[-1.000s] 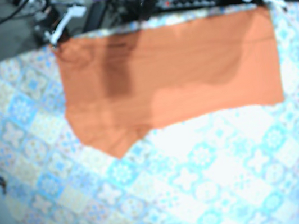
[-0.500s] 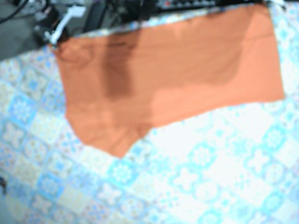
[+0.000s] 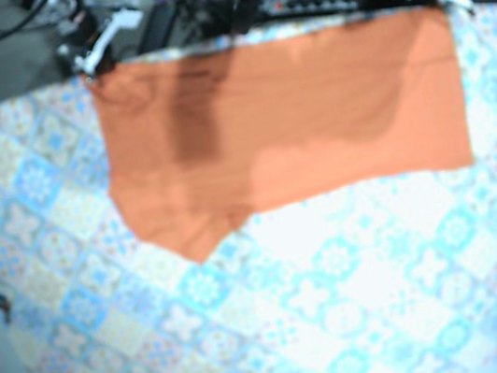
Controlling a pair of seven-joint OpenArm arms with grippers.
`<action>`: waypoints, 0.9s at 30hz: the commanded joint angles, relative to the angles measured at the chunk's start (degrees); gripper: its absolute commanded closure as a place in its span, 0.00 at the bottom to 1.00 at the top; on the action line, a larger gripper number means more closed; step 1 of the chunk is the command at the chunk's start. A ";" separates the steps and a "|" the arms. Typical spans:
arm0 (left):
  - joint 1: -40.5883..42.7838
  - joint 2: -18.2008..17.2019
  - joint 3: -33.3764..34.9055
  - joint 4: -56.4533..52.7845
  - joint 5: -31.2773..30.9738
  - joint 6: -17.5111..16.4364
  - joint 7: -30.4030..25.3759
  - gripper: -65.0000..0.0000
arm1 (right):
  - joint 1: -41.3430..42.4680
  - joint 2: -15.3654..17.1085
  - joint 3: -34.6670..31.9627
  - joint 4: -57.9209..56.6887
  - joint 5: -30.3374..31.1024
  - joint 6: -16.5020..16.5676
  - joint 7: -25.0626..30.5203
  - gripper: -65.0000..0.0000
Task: Fold the T-shirt properly
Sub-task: 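Lift the shoulder edge with both grippers and pull it toward the robot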
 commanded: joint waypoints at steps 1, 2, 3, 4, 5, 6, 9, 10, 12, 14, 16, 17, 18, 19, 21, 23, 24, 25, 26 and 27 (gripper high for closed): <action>0.38 -0.90 -0.37 0.35 -0.16 0.63 0.02 0.80 | -0.24 0.48 0.03 0.51 -0.28 -0.53 0.00 0.75; 0.38 -0.90 -0.37 0.35 -0.16 0.63 0.02 0.80 | -0.24 0.48 0.03 0.51 -0.28 -0.53 0.00 0.75; 0.30 -0.90 -0.37 0.35 -0.16 0.63 0.02 0.79 | -0.24 0.48 0.03 0.51 -0.28 -0.53 0.00 0.75; 0.30 -0.90 -0.37 0.35 -0.16 0.63 0.02 0.79 | -0.24 0.48 0.03 0.51 -0.28 -0.53 0.00 0.75; 0.30 -0.90 -0.37 0.35 -0.16 0.63 0.02 0.79 | -0.24 0.48 0.03 0.51 -0.28 -0.53 0.00 0.75; 0.30 -0.90 -0.37 0.35 -0.16 0.63 0.02 0.79 | -0.24 0.48 0.03 0.51 -0.28 -0.53 0.00 0.75; 0.30 -0.90 -0.37 0.43 -0.07 0.63 0.02 0.79 | -0.33 0.48 0.11 0.69 -0.28 -0.53 0.00 0.73; 0.30 -0.90 -0.37 0.43 -0.07 0.63 0.02 0.79 | -0.42 0.48 0.11 0.77 -0.28 -0.53 0.00 0.72; 0.30 -0.90 -0.37 0.79 -0.07 0.63 -0.07 0.79 | -0.51 0.48 0.20 1.13 -0.28 -0.53 0.00 0.71; 0.30 -0.90 -0.37 0.87 -0.07 0.72 -0.07 0.79 | -0.59 0.48 0.20 1.21 -0.37 -0.53 0.00 0.71; 0.30 -0.90 -0.37 0.87 -0.16 1.51 -0.07 0.79 | -0.59 0.48 0.20 1.21 -0.37 -0.53 0.00 0.71; 0.30 -0.90 -0.37 0.87 -0.16 2.22 -0.07 0.79 | -0.59 0.48 0.20 1.21 -0.37 -0.53 0.00 0.71; 0.30 -0.90 -0.37 0.87 -0.16 2.48 -0.07 0.79 | -0.59 0.48 0.20 1.21 -0.37 -0.53 0.00 0.71; 0.30 -0.90 -0.37 0.87 -0.16 2.74 -0.07 0.79 | -0.59 0.48 0.20 1.30 -0.37 -0.53 0.00 0.71; 0.30 -0.90 -0.45 0.87 -0.16 2.83 -0.07 0.79 | -0.59 0.48 0.20 1.74 -0.37 -0.53 -0.09 0.71; 0.30 -0.72 -2.12 0.87 -0.16 2.83 -0.16 0.79 | -0.59 0.48 0.20 2.44 -0.37 -0.62 -0.09 0.71; 0.30 -0.72 -2.74 0.87 -0.25 2.83 -0.33 0.79 | -0.59 0.48 0.20 2.88 -0.37 -0.62 -0.09 0.71; 0.30 -0.63 -3.36 0.87 -0.25 2.83 -1.12 0.79 | -0.59 0.48 0.20 3.50 -0.37 -0.62 -0.53 0.71; 0.38 -0.63 -4.23 0.87 -0.25 2.83 -2.27 0.79 | -0.59 0.48 0.20 4.11 -0.37 -0.62 -1.50 0.71; 0.56 -0.63 -5.20 0.87 -0.25 2.83 -3.06 0.79 | -0.59 0.48 0.20 4.82 -0.37 -0.62 -2.38 0.71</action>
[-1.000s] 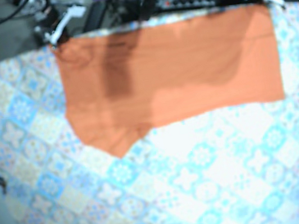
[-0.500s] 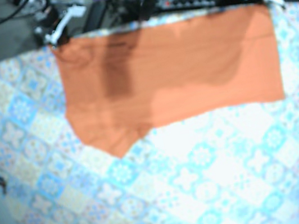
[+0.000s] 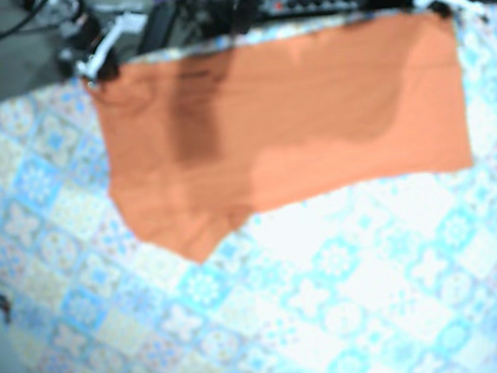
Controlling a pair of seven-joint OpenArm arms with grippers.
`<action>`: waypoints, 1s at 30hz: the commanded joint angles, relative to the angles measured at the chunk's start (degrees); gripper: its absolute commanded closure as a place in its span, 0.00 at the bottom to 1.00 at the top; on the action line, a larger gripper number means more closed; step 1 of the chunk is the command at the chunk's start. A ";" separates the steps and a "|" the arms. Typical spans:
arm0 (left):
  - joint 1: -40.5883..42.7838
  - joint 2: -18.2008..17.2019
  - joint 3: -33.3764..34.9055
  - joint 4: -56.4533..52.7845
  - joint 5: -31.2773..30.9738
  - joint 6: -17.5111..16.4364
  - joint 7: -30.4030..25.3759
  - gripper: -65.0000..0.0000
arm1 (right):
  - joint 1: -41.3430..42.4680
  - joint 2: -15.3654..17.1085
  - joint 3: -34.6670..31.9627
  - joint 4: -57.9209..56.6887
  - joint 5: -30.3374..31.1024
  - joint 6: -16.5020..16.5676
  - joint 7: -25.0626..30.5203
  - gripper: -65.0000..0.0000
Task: Fold the T-shirt properly
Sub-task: 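Lift the shoulder edge with both grippers and pull it toward the robot, then release the shoulder edge and raise both grippers away from the shirt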
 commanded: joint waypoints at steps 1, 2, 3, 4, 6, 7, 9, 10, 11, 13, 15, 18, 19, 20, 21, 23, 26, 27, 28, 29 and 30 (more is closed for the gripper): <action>0.76 -0.96 -1.25 0.70 -0.09 0.78 -0.55 0.80 | -0.40 0.48 0.22 1.76 -0.32 -0.86 -0.59 0.71; 0.76 -0.96 -1.42 0.70 -0.09 0.78 -0.72 0.80 | -0.40 0.48 0.22 2.29 -0.32 -0.86 -0.94 0.71; 0.84 -0.96 -1.42 0.70 -0.09 0.78 -0.72 0.80 | -0.40 0.48 0.22 2.73 -0.32 -0.86 -1.20 0.71; 0.84 -0.96 -1.51 0.70 -0.09 0.78 -0.72 0.80 | -0.40 0.48 0.22 2.99 -0.32 -0.86 -1.20 0.72; 0.84 -0.96 -1.51 0.70 -0.09 0.78 -0.72 0.80 | -0.84 0.48 0.22 3.26 -0.32 -0.86 -1.20 0.72; 0.84 -0.96 -1.51 0.70 -0.09 0.78 -0.72 0.80 | -1.28 0.48 0.22 3.43 -0.32 -0.86 -1.20 0.72; 0.84 -0.96 -1.51 0.70 -0.09 0.78 -0.72 0.80 | -1.63 0.48 0.22 3.43 -0.32 -0.86 -1.20 0.72; 0.84 -0.96 -1.42 0.70 -0.09 0.78 -0.81 0.80 | -1.72 0.48 0.22 3.43 -0.32 -0.86 -1.20 0.72; 0.84 -0.96 -1.34 0.70 -0.09 0.78 -0.81 0.80 | -1.98 0.48 0.22 3.43 -0.32 -0.86 -1.20 0.72; 0.93 -0.96 -1.34 0.70 -0.09 0.78 -0.81 0.80 | -2.86 0.48 0.40 3.43 -0.32 -0.86 -1.20 0.72; 1.99 -0.96 -1.51 0.70 -0.09 0.78 -0.81 0.80 | -3.56 0.48 1.37 3.52 -0.32 -0.86 -1.20 0.72; 2.60 -0.96 -1.51 1.75 -0.09 0.78 -0.81 0.80 | -4.71 0.48 2.60 3.52 -0.32 -0.86 -1.20 0.72; 2.69 -0.96 -1.51 2.28 -0.09 0.78 -0.81 0.80 | -5.15 0.48 2.95 3.70 -0.32 -0.86 -1.20 0.72; 3.22 -0.96 -1.60 2.63 -0.09 0.78 -0.81 0.80 | -5.58 0.48 3.30 4.05 -0.32 -0.86 -1.20 0.72; 4.18 -1.05 -2.04 3.07 -0.18 0.78 -0.81 0.80 | -6.11 0.48 3.74 4.66 -0.32 -0.86 -1.20 0.72; 5.33 -1.05 -3.53 4.30 -0.18 0.78 -0.90 0.80 | -7.26 0.48 4.62 6.16 -0.32 -0.86 -1.20 0.72; 7.09 -0.96 -4.59 6.41 -0.36 0.78 -0.90 0.80 | -9.37 0.48 6.46 8.62 -0.32 -0.86 -1.20 0.72; 7.61 -0.96 -5.12 7.20 -1.15 0.78 -0.90 0.80 | -10.07 0.48 7.26 9.41 -0.32 -0.86 -1.20 0.72; 8.14 -0.96 -5.64 7.91 -2.03 0.78 -0.90 0.80 | -10.68 0.48 7.96 10.03 -0.32 -0.86 -1.20 0.72; 9.02 -1.14 -6.35 8.87 -3.17 0.78 -0.90 0.80 | -11.21 0.48 8.75 10.55 -0.32 -0.86 -1.20 0.72; 9.72 -1.14 -6.96 9.67 -4.22 0.78 -0.90 0.80 | -11.65 0.48 9.54 10.90 -0.32 -0.86 -1.20 0.72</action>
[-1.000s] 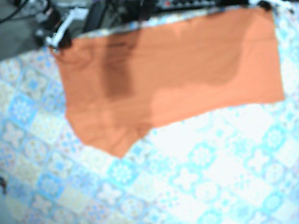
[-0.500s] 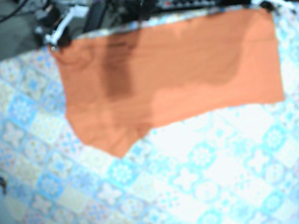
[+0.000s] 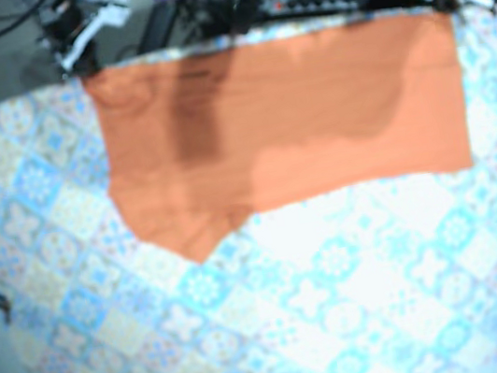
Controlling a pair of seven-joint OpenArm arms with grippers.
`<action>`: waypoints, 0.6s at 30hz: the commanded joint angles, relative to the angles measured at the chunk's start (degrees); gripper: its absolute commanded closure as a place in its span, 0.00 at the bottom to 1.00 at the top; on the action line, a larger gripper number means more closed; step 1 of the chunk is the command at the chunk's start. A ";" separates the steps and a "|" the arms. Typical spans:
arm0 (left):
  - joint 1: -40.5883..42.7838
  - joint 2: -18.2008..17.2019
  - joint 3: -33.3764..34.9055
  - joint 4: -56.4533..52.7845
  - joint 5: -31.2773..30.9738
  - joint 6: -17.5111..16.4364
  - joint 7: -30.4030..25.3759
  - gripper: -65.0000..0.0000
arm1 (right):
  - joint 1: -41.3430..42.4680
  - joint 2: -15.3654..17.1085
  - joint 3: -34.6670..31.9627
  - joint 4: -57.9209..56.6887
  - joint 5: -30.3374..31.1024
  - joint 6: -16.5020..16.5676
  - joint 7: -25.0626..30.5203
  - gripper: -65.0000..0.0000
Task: Fold the T-shirt properly
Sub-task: 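Release the shoulder edge and raise both grippers away from the shirt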
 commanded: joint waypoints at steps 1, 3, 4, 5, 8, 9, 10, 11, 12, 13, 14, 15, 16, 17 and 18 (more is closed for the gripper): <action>2.01 -1.09 -1.94 1.67 -1.10 0.93 0.09 0.80 | -0.81 0.48 1.37 1.20 -0.34 -0.88 0.02 0.72; 3.68 -1.09 -4.05 3.78 -3.21 0.76 0.09 0.80 | -1.25 0.48 3.22 1.55 -0.34 -0.88 0.20 0.72; 4.56 -1.09 -4.93 5.10 -4.62 0.67 0.09 0.80 | -1.25 0.48 4.36 1.82 -0.08 -0.88 0.28 0.72; 5.18 -1.09 -5.72 6.33 -6.12 0.67 0.09 0.80 | -1.25 0.48 5.42 1.82 0.01 -0.79 0.28 0.72; 6.67 -1.00 -8.27 9.58 -10.34 0.58 0.09 0.80 | -0.55 0.48 8.14 2.17 0.18 -0.62 0.28 0.72; 7.02 -0.92 -8.97 10.73 -11.65 0.58 0.09 0.80 | 0.24 0.48 8.84 2.26 0.97 -0.62 0.37 0.72; 7.38 -0.92 -9.77 11.87 -13.06 0.58 0.17 0.80 | 1.03 0.48 9.72 2.52 2.12 -0.53 0.72 0.72; 7.46 -0.83 -10.56 12.66 -14.29 0.49 0.17 0.80 | 2.00 0.48 10.69 2.78 3.52 -0.53 1.25 0.72; 7.46 -0.83 -11.17 13.10 -15.43 0.49 0.26 0.80 | 2.62 0.48 11.75 2.87 4.58 -0.53 1.60 0.72; 7.46 -0.83 -11.96 13.10 -16.40 0.49 0.26 0.80 | 3.23 0.48 12.89 2.96 5.19 -0.44 2.04 0.72; 7.38 -0.83 -12.40 13.10 -17.28 0.49 0.26 0.80 | 4.02 0.48 13.86 2.96 5.28 0.00 2.39 0.72; 7.20 -0.92 -12.49 13.10 -18.25 0.49 0.26 0.80 | 4.99 0.39 14.82 2.87 5.37 1.32 2.66 0.72; 7.20 -0.92 -12.49 13.10 -18.95 0.49 0.35 0.80 | 5.78 0.22 15.53 2.87 5.90 2.99 2.75 0.72; 7.11 -0.92 -12.49 13.10 -19.83 0.49 0.35 0.80 | 6.75 0.13 16.32 2.87 7.04 4.30 2.75 0.72; 7.02 -0.92 -12.58 13.10 -21.06 0.49 0.35 0.80 | 8.16 0.13 17.37 2.96 9.24 5.45 2.75 0.72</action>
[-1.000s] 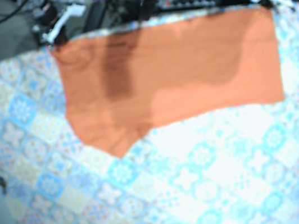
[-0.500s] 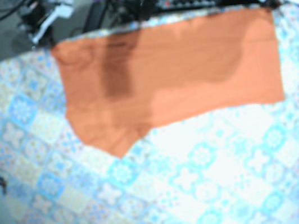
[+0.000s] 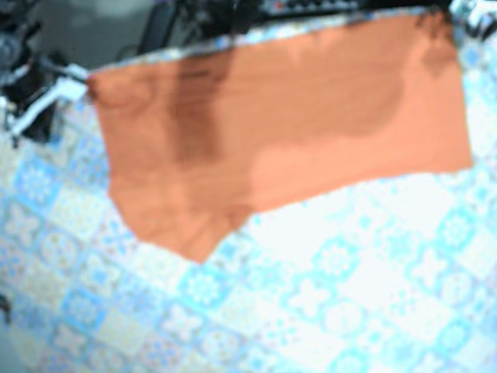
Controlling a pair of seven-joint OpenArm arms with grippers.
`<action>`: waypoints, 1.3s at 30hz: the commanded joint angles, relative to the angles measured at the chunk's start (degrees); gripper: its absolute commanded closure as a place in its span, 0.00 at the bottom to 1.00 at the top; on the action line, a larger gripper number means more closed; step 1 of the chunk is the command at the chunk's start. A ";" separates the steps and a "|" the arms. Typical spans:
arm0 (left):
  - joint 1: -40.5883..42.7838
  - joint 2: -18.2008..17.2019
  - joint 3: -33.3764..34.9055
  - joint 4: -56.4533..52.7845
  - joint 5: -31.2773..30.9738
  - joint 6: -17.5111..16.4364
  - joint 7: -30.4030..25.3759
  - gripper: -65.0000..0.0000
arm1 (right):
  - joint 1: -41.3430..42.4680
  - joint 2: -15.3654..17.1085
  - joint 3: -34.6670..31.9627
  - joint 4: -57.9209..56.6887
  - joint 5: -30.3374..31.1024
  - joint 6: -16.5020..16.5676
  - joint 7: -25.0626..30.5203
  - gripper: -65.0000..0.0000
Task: Fold the T-shirt properly
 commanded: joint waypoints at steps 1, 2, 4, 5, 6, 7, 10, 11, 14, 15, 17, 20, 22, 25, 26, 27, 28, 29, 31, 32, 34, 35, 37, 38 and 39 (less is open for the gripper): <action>0.38 -0.57 -1.04 0.66 -1.53 0.89 -0.55 0.80 | 1.58 0.72 1.64 1.01 1.75 -0.23 -0.07 0.72; 0.29 -0.57 -1.57 0.66 -3.37 0.80 -0.55 0.80 | 3.08 0.72 2.78 1.01 4.48 0.56 -0.25 0.72; 0.29 -0.48 -2.10 0.66 -7.86 0.01 -0.46 0.80 | 6.07 0.72 5.16 1.01 10.54 1.97 -0.51 0.72; 0.03 -0.48 -2.18 0.66 -10.14 -0.70 -0.28 0.80 | 7.12 0.72 6.48 0.93 13.45 2.85 -0.60 0.72; -0.59 -0.48 -2.54 0.84 -13.04 -1.14 0.77 0.80 | 8.35 0.63 7.97 0.93 17.23 4.25 -0.69 0.72; -1.55 -0.48 -2.97 1.19 -15.95 -1.66 2.62 0.80 | 9.76 0.28 9.38 0.93 21.18 5.92 -1.04 0.72; -4.02 -0.48 -4.03 1.54 -24.47 -4.04 6.93 0.80 | 13.63 -1.83 13.16 0.84 31.55 9.97 -5.26 0.72; -4.72 -0.48 -4.56 1.54 -26.93 -4.57 7.80 0.80 | 14.51 -2.09 13.51 0.84 34.37 10.49 -6.49 0.72; -7.18 -0.48 -6.05 1.54 -35.73 -5.71 12.90 0.80 | 17.50 -2.44 12.72 0.75 42.10 10.58 -10.98 0.72; -8.59 -0.48 -6.14 1.54 -38.71 -6.06 14.75 0.80 | 18.38 -2.53 12.19 0.75 44.57 10.58 -12.56 0.72; -11.05 -0.48 -6.14 1.54 -43.20 -6.68 18.00 0.80 | 20.13 -3.59 11.75 0.66 48.79 10.58 -15.02 0.72; -13.60 -0.48 -7.55 1.54 -49.88 -6.68 23.19 0.80 | 22.60 -5.61 12.10 0.66 54.94 10.58 -18.54 0.72; -15.44 -0.39 -8.43 1.54 -55.51 -6.68 26.88 0.80 | 24.09 -6.58 12.63 0.66 59.42 10.58 -21.44 0.72; -19.31 -0.39 -8.86 1.46 -64.30 -6.68 32.07 0.80 | 25.58 -8.95 16.06 0.57 67.34 10.58 -25.57 0.72; -20.19 -0.39 -9.57 1.28 -66.85 -6.68 33.83 0.80 | 26.38 -9.83 17.11 0.57 69.80 10.58 -26.71 0.72; -21.07 -0.30 -10.36 1.28 -69.22 -6.68 35.58 0.80 | 27.08 -10.53 18.34 0.49 72.26 10.58 -27.85 0.72; -22.04 0.22 -11.50 1.19 -72.12 -6.68 37.61 0.80 | 27.87 -11.24 19.66 0.49 75.16 10.58 -29.44 0.72; -23.18 1.46 -12.82 1.10 -74.76 -6.68 39.63 0.80 | 28.66 -11.76 20.72 0.22 77.88 10.58 -30.76 0.72; -25.73 3.65 -15.55 1.10 -78.80 -6.68 43.76 0.80 | 29.01 -12.55 22.56 -0.57 82.10 10.58 -31.99 0.72; -27.14 4.62 -16.69 1.02 -80.56 -6.68 46.13 0.80 | 29.01 -12.99 23.36 -0.83 84.13 10.58 -32.34 0.72; -29.60 6.73 -17.39 -0.57 -82.14 -6.68 48.86 0.80 | 29.01 -14.23 23.88 -1.10 86.85 10.58 -32.34 0.72; -30.21 7.08 -17.39 -1.89 -82.32 -6.68 48.86 0.80 | 28.93 -14.84 23.79 -1.10 87.64 10.58 -32.34 0.72; -30.57 8.05 -17.22 -5.05 -82.76 -6.68 48.86 0.80 | 28.84 -15.81 23.62 -1.10 87.99 10.58 -32.34 0.72; -30.74 9.10 -17.22 -6.54 -83.55 -6.68 48.86 0.80 | 28.84 -16.60 23.53 -1.10 87.99 10.58 -32.34 0.72; -31.01 9.72 -17.22 -8.30 -84.78 -6.68 48.86 0.80 | 28.84 -17.57 23.53 -1.10 87.99 10.58 -32.43 0.72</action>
